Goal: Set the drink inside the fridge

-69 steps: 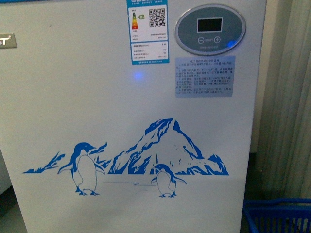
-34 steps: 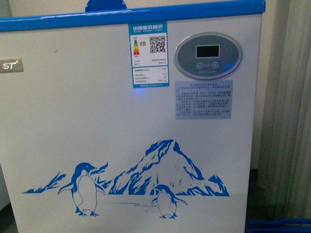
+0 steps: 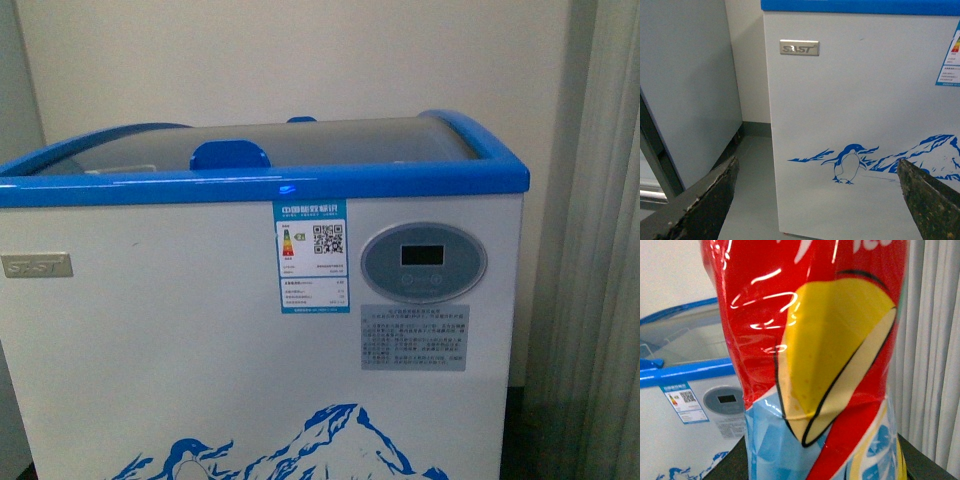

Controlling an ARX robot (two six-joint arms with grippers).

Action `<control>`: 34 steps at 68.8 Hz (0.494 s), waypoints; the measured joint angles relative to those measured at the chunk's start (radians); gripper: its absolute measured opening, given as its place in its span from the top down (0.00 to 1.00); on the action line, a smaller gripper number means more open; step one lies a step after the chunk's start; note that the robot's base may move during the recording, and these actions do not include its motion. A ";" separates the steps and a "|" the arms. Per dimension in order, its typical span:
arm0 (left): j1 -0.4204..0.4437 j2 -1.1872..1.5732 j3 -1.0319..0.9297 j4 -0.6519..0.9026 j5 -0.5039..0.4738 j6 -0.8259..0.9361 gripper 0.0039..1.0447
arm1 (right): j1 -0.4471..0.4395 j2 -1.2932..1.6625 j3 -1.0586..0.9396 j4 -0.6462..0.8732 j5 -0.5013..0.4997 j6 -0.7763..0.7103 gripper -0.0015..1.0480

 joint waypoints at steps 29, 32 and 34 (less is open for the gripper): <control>0.000 0.000 0.000 0.000 0.001 0.000 0.08 | 0.000 0.000 0.000 0.000 0.000 0.000 0.61; 0.000 0.000 0.000 0.000 0.000 0.000 0.08 | 0.000 0.000 0.000 0.000 0.000 0.000 0.61; 0.000 0.000 0.000 0.000 0.001 0.000 0.08 | 0.000 0.000 0.000 0.000 0.000 0.000 0.61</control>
